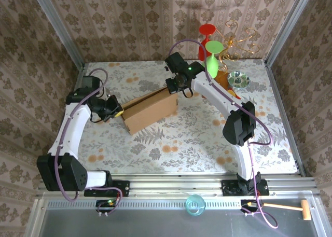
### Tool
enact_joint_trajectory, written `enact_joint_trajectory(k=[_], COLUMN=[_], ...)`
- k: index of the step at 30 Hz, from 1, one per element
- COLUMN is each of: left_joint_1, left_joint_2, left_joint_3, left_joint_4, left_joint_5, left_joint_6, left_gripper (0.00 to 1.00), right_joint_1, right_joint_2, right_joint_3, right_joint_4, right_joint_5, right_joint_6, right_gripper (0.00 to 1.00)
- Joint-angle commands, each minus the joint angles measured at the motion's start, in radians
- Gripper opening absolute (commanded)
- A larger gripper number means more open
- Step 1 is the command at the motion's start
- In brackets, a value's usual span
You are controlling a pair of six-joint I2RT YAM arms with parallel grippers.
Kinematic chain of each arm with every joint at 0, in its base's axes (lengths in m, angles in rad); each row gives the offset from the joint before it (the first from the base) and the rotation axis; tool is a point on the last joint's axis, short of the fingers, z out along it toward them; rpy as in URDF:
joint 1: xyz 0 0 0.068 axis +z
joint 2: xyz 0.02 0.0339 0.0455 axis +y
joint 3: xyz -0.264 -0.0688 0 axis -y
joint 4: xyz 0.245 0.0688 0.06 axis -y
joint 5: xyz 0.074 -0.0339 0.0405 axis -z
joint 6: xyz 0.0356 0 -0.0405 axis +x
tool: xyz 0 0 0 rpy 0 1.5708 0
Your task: Fold the paper box
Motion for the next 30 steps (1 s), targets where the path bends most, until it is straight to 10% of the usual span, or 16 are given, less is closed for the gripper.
enact_joint_trajectory(k=[1, 30], left_joint_1=[-0.006, 0.071], left_joint_2=[0.029, 0.095], left_joint_3=[0.041, 0.141], left_joint_4=[-0.06, -0.324], left_joint_5=[0.136, 0.068], left_joint_6=[0.016, 0.288], left_gripper=[0.0, 0.0], right_joint_1=[0.016, 0.013], right_joint_2=[0.024, 0.044], right_joint_3=[-0.032, 0.03], right_joint_4=[-0.093, -0.12], right_joint_5=[-0.071, -0.059], right_joint_6=[0.014, 0.014], right_gripper=[0.0, 0.0])
